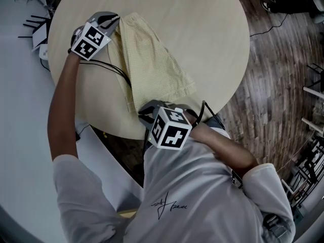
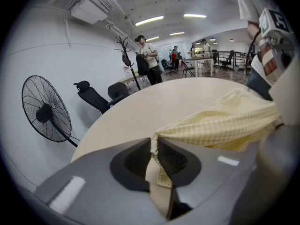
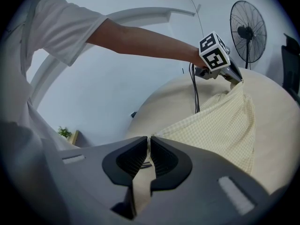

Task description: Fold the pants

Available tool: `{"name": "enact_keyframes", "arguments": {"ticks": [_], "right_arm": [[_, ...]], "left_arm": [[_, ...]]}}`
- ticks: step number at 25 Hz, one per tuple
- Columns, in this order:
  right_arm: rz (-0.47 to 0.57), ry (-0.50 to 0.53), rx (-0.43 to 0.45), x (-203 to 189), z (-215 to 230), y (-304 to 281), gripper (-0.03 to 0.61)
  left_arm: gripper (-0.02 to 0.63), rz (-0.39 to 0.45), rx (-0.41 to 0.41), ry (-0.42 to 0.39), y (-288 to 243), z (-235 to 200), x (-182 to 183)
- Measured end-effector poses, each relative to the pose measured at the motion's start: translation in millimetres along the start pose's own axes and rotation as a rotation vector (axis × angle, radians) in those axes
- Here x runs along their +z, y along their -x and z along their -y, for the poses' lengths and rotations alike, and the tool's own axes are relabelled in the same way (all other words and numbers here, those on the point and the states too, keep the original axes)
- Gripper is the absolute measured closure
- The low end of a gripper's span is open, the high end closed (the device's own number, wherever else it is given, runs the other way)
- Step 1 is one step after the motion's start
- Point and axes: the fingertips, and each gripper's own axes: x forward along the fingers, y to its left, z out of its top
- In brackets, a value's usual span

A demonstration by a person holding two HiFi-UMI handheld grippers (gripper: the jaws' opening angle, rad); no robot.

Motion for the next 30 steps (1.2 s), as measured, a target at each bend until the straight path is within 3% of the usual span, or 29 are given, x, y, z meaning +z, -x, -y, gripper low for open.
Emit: {"name": "enact_keyframes", "arguments": {"ticks": [10,30], "right_arm": [[-0.049,0.042,0.039,5.3,-0.6,-26.4,0.558],[-0.119,0.086,0.066,1.6,8.4,-77.1,0.558]], "left_arm": [[0.518,0.000,-0.010,-0.022,-2.6,-0.2,-10.2],[0.500,-0.033,-0.024,0.031,12.6,-3.4,-47.7]]}}
